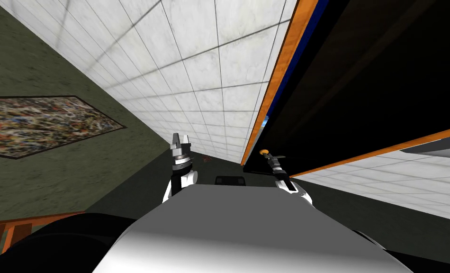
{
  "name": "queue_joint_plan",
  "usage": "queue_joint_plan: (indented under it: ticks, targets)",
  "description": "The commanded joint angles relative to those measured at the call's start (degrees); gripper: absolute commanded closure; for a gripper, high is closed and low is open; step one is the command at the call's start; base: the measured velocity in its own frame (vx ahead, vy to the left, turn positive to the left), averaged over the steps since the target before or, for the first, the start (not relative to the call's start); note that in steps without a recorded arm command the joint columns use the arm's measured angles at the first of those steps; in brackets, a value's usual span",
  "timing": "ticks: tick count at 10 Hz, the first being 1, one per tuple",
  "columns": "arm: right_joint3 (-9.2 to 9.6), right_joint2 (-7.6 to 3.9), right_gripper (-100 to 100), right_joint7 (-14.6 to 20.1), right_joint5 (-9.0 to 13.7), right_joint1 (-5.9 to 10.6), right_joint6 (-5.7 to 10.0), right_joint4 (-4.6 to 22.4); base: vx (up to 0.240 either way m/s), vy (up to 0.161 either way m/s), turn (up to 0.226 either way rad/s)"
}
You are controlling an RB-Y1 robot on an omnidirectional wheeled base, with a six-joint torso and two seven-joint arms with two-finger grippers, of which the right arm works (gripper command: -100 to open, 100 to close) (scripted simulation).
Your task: Pull the door open
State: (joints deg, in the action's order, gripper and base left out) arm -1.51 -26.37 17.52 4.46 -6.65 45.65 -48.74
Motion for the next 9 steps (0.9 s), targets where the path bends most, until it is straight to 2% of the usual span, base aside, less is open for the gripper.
queue_joint_plan:
  ticks: [1,2,3,4,9]
  targets:
    - [0.86,-1.09,100,1.29,-0.3,-0.89,1.59,-0.21,-0.219,-0.056,0.142]
    - [1.22,-1.51,100,1.78,-0.42,-1.36,2.12,-0.36,-0.212,-0.069,0.091]
    - [1.02,-1.17,100,1.46,-0.33,-0.92,1.62,0.11,-0.094,-0.032,0.019]
    - [1.64,-1.79,100,2.27,-0.5,-1.88,3.03,0.26,-0.146,-0.051,0.154]
    - [3.03,-4.09,100,4.41,-0.85,-4.37,7.5,0.72,-0.217,-0.073,0.16]
